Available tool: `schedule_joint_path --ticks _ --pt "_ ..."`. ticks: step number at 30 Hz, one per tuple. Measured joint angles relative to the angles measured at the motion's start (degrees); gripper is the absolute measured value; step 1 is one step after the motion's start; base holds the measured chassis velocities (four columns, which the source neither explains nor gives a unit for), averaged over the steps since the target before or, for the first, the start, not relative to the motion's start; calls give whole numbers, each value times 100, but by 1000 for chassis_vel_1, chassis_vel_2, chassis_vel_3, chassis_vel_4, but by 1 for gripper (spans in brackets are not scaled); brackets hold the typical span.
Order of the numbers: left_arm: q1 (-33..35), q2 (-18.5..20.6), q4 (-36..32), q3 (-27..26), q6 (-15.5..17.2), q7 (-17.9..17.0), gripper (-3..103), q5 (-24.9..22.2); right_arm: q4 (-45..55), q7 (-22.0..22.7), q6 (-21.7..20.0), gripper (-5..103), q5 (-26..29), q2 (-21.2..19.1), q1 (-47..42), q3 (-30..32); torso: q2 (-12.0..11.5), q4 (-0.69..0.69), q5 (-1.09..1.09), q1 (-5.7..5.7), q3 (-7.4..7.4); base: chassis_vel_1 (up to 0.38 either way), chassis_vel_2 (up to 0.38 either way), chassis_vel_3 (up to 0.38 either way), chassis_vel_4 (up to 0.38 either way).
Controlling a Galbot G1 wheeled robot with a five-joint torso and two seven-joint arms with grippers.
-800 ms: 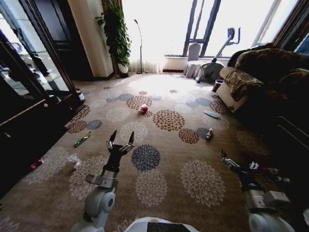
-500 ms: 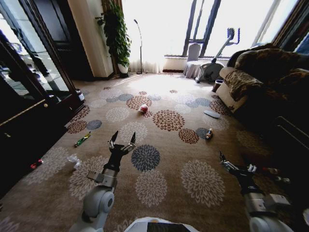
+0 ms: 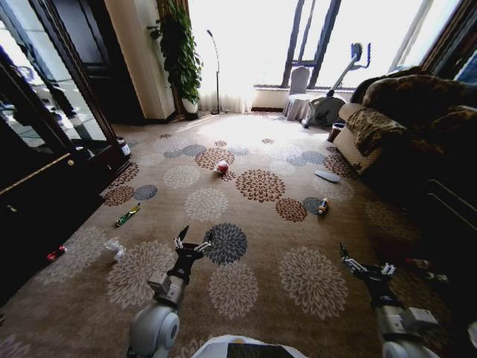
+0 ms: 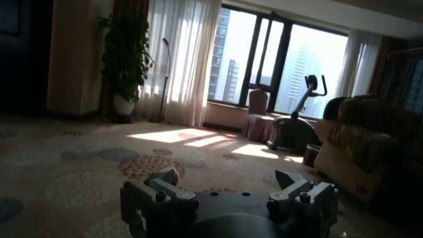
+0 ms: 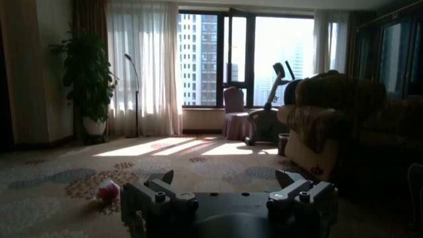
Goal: Pick up the trash from the ground and place it into the trash bin.
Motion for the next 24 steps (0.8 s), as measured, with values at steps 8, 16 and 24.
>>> schedule_joint_path --ticks 8,16,24 --pt "40 -218 -43 -37 -5 -57 100 8 -386 -57 202 100 278 -56 42 49 0 -1 1 0 0 0 0 0 0" --pt "0 -291 55 -59 -11 -115 100 -43 -332 -202 237 100 386 -35 79 -11 0 0 -2 0 0 -28 -43 33 29" --pt "-118 -262 184 -114 -137 -299 100 -321 -261 -232 200 100 246 43 150 -102 0 0 1 0 1 -197 -205 213 204"
